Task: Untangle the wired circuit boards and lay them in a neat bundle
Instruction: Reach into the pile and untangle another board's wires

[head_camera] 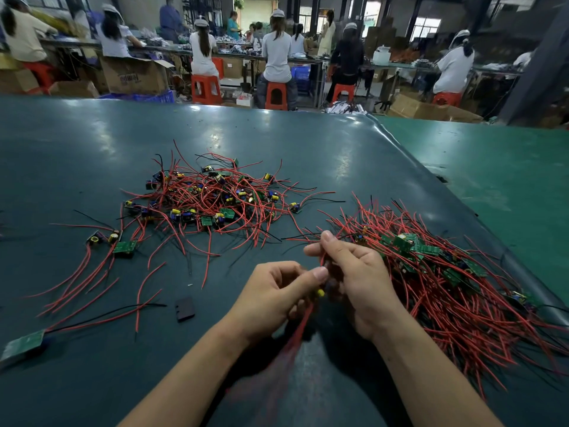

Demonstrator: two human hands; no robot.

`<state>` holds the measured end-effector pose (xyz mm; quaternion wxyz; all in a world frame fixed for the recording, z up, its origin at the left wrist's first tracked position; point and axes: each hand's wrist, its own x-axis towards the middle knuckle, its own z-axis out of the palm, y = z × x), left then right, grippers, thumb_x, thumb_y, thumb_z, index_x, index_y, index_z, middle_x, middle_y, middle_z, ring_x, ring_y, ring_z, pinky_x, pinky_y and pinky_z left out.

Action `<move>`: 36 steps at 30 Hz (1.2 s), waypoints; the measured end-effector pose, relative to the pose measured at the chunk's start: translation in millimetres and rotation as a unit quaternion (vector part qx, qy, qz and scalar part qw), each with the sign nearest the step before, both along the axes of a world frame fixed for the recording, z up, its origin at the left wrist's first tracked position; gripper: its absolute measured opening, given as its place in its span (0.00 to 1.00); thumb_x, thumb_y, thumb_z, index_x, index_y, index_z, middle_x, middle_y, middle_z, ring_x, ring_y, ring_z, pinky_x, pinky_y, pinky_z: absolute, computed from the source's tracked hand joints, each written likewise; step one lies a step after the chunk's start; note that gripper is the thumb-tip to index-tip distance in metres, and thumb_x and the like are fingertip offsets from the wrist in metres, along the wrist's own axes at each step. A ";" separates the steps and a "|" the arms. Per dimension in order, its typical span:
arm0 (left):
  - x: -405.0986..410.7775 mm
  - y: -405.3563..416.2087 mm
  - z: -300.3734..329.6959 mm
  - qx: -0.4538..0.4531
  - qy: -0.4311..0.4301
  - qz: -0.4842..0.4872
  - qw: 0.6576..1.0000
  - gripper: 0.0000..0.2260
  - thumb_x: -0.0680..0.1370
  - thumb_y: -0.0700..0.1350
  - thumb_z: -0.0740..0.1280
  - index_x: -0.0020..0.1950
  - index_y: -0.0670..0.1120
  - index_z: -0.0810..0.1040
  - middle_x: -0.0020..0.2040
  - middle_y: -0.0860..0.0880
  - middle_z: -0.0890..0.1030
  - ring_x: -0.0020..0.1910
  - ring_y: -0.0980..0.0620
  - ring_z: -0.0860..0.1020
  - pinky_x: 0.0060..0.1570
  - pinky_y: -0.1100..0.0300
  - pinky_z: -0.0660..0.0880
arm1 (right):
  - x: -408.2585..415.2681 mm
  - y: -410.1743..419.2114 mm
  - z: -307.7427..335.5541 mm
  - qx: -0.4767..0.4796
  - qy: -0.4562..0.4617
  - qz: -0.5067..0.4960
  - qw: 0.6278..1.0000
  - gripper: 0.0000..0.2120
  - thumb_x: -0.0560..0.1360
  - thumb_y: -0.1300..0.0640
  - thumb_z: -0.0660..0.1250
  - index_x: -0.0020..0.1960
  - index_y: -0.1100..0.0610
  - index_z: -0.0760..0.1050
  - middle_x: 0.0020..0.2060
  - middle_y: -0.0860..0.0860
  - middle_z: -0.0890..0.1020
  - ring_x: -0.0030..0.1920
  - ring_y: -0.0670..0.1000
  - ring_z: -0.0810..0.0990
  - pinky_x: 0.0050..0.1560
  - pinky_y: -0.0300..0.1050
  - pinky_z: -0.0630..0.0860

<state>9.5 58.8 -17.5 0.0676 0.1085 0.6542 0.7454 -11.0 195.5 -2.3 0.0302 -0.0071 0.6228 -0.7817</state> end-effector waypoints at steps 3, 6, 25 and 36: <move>-1.3 0.1 0.0 0.005 -0.002 0.011 1.000 0.12 0.69 0.51 0.72 0.29 0.47 0.79 0.31 0.40 0.76 0.25 0.52 0.69 0.25 0.65 0.67 | -0.1 1.7 1.5 0.023 -0.011 0.021 0.999 0.18 0.79 0.49 0.63 0.39 0.55 0.86 0.24 0.48 0.70 0.22 0.44 0.65 0.22 0.34 0.60; -2.3 -2.6 -1.5 0.022 -0.021 0.001 1.000 0.15 0.70 0.51 0.77 0.27 0.47 0.77 0.35 0.37 0.74 0.24 0.52 0.71 0.30 0.60 0.68 | -1.4 5.4 3.7 0.013 0.002 0.005 1.000 0.17 0.80 0.52 0.62 0.40 0.57 0.85 0.24 0.50 0.65 0.22 0.45 0.61 0.22 0.34 0.56; -1.0 -5.8 -5.2 0.047 -0.008 -0.057 0.997 0.12 0.64 0.52 0.72 0.26 0.47 0.77 0.24 0.51 0.75 0.20 0.55 0.72 0.24 0.66 0.69 | -9.4 20.0 10.8 -0.286 -0.083 0.042 0.954 0.13 0.73 0.51 0.65 0.38 0.58 0.82 0.25 0.47 0.68 0.19 0.41 0.62 0.15 0.31 0.58; -0.1 -0.4 -3.1 0.028 0.007 0.036 0.999 0.14 0.71 0.42 0.71 0.33 0.32 0.74 0.24 0.49 0.75 0.20 0.56 0.70 0.23 0.67 0.67 | 2.6 9.5 -1.3 0.053 -0.041 0.130 0.989 0.13 0.68 0.51 0.72 0.43 0.61 0.85 0.29 0.55 0.73 0.25 0.48 0.67 0.25 0.35 0.61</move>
